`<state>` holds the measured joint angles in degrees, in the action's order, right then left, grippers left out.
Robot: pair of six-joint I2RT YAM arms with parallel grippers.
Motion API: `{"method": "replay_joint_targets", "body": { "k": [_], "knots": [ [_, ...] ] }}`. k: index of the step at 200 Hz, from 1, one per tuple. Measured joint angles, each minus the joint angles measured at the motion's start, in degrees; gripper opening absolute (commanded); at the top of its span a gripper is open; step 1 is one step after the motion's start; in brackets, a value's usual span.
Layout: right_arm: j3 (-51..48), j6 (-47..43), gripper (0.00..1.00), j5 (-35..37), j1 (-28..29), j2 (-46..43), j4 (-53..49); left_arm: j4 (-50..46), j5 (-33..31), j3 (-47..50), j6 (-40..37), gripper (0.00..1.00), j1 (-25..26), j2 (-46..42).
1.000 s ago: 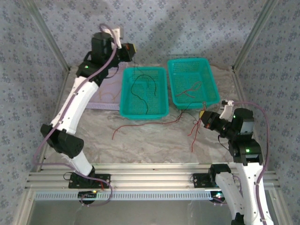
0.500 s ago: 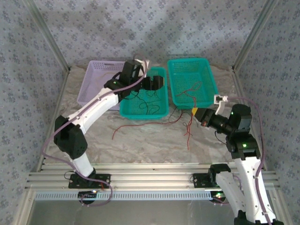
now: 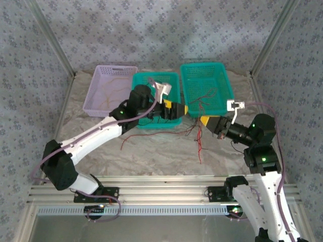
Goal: Untangle the cables
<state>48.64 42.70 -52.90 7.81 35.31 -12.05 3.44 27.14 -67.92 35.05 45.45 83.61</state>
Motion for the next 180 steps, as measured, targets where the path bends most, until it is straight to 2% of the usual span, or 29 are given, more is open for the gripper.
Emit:
{"method": "replay_joint_targets", "body": {
  "k": [24,56,81,159,174,180],
  "knots": [
    [0.7,0.4,0.00,-0.3,0.5,-0.3,0.1,4.3,3.6,8.7,-0.5,1.00,1.8,-1.0],
    [2.3,1.1,0.00,-0.5,1.1,-0.4,0.4,4.5,2.5,15.8,-6.9,1.00,6.4,-3.5],
    [2.6,2.0,0.00,-0.5,2.2,-0.3,1.3,6.8,0.5,16.3,-10.9,1.00,9.7,-4.0],
    [2.7,3.8,0.00,0.8,9.1,0.3,2.7,13.2,-4.6,13.4,-17.5,1.00,11.4,4.4],
    [2.8,4.1,0.00,1.3,10.4,0.4,2.8,14.3,-5.6,13.0,-18.2,0.94,11.4,5.2],
    [2.8,4.1,0.00,1.5,10.8,0.4,2.9,14.8,-5.8,13.0,-18.4,0.87,11.4,5.4]
  ]
}}
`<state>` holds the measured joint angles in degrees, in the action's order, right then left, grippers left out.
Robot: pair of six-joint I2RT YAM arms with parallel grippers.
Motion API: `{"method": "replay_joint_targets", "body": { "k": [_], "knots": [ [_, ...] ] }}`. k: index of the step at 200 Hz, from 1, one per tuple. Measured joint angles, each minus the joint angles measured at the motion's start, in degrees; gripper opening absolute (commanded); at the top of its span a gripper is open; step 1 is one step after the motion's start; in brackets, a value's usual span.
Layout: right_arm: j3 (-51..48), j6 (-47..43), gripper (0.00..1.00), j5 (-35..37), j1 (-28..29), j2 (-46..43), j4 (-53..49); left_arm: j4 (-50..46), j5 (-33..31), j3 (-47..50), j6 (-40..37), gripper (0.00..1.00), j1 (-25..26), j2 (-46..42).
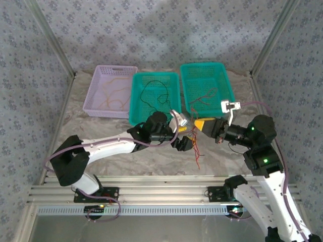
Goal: Untangle the cables
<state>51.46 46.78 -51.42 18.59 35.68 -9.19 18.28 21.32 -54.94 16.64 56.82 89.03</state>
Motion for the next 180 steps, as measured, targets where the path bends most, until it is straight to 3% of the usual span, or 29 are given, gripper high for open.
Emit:
{"method": "replay_joint_targets", "body": {
  "k": [18,40,78,122,149,180],
  "knots": [
    [0.0,0.1,0.00,0.6,0.9,0.0,0.0,1.7,-0.3,-0.3,-0.7,0.54,0.0,0.7],
    [0.2,0.0,0.00,1.6,1.4,-0.1,-0.5,4.1,-0.3,-0.4,0.3,0.00,-0.1,1.1],
    [2.2,-3.4,0.00,8.0,1.2,-2.3,-7.4,4.8,1.4,1.2,3.1,0.00,-3.1,-2.4],
    [1.3,-7.7,0.00,23.2,-1.0,-7.2,-16.3,-4.3,-2.2,4.8,3.2,0.00,-10.6,-24.1],
    [-1.6,-8.7,0.00,31.7,-3.5,-8.4,-19.9,-11.0,-3.5,0.6,1.3,0.00,-12.8,-33.2],
    [-4.2,-8.9,0.00,38.4,-6.5,-8.4,-23.4,-18.5,-5.6,-7.1,-2.1,0.00,-14.4,-36.6]
  ]
}}
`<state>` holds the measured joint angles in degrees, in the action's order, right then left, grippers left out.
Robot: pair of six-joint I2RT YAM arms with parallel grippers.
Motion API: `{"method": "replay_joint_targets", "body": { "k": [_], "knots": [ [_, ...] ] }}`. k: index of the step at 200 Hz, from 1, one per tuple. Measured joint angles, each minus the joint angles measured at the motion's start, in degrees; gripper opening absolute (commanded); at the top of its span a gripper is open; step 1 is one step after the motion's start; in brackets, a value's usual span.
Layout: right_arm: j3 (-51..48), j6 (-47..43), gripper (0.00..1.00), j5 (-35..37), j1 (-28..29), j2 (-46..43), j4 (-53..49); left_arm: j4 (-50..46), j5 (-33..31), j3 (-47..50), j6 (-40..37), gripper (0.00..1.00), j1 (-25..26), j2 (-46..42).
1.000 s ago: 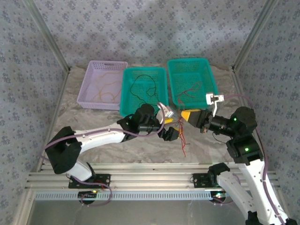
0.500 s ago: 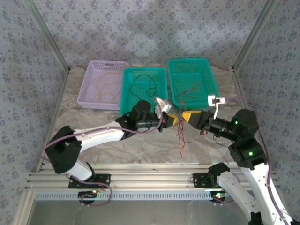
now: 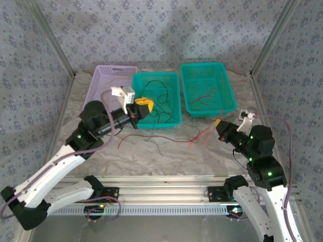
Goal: Untangle the cables
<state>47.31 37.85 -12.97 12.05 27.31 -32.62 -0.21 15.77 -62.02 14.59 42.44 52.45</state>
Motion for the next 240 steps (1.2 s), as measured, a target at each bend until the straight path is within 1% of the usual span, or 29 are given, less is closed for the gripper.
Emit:
{"method": "replay_joint_targets", "body": {
  "k": [36,74,88,122,137,155,177,205,240],
  "knots": [
    [-3.5,-0.2,0.00,1.7,-3.7,0.1,-2.0,-5.3,-1.8,-10.5,-3.6,0.00,-1.1,0.1],
    [-5.0,-0.2,0.00,1.8,-5.4,0.4,-2.2,-6.9,-1.8,-23.6,-8.2,0.00,-1.5,7.1],
    [-4.9,-0.2,0.00,1.8,-5.6,0.6,-1.4,-6.8,-1.4,-28.4,-9.7,0.00,-3.0,10.7],
    [-1.5,-2.7,0.00,2.2,-5.6,2.3,-1.5,-6.1,1.4,-36.2,-10.5,0.00,-10.0,20.9],
    [0.9,-3.7,0.00,2.8,-5.7,2.6,-1.4,-6.0,1.9,-36.9,-10.5,0.00,-12.0,24.5],
    [3.2,-4.8,0.00,3.4,-5.8,2.8,-1.0,-5.7,2.5,-36.6,-10.2,0.00,-13.2,27.8],
    [5.7,-5.9,0.00,4.7,-6.0,4.2,-0.1,-3.4,2.7,-32.5,-10.1,0.00,-13.7,29.0],
    [8.2,-6.2,0.00,4.7,-6.3,8.6,2.6,0.4,3.0,-27.3,-9.5,0.00,-15.4,30.0],
    [10.8,-6.1,0.00,4.7,-6.5,15.6,7.9,4.1,3.1,-24.4,-7.9,0.00,-18.3,34.4]
  ]
}}
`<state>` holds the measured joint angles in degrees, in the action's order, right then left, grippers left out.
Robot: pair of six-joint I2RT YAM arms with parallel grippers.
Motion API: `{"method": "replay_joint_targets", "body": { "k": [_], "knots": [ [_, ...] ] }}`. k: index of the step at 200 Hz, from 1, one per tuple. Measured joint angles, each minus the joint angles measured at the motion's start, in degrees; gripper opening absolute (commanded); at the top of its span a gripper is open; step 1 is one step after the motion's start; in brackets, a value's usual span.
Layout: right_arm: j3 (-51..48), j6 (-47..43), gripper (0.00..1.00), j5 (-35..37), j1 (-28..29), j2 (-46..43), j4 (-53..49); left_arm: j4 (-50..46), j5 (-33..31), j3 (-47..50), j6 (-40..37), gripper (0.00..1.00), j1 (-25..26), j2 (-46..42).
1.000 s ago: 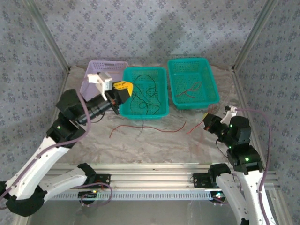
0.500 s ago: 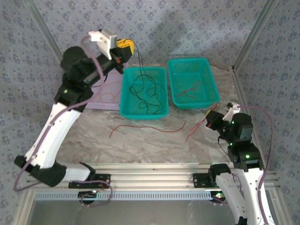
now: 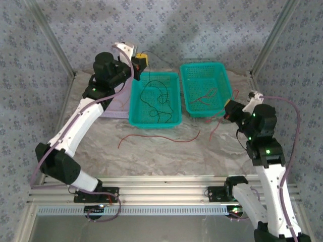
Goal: Untangle the cables
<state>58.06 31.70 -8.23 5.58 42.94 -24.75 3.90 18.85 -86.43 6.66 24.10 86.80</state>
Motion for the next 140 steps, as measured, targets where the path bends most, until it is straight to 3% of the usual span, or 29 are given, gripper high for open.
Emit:
{"method": "replay_joint_targets", "body": {
  "k": [73,112,140],
  "knots": [
    [8.3,-1.6,0.00,4.1,0.0,21.3,12.3,7.1,0.8,11.4,5.4,0.00,0.8,6.4],
    [17.0,-5.3,0.00,7.4,0.0,37.1,15.9,8.7,0.0,16.4,7.2,0.21,2.6,8.4],
    [23.5,-6.8,0.00,8.7,-0.5,48.9,15.8,9.2,-0.7,18.0,8.0,0.23,3.6,8.9]
  ]
}}
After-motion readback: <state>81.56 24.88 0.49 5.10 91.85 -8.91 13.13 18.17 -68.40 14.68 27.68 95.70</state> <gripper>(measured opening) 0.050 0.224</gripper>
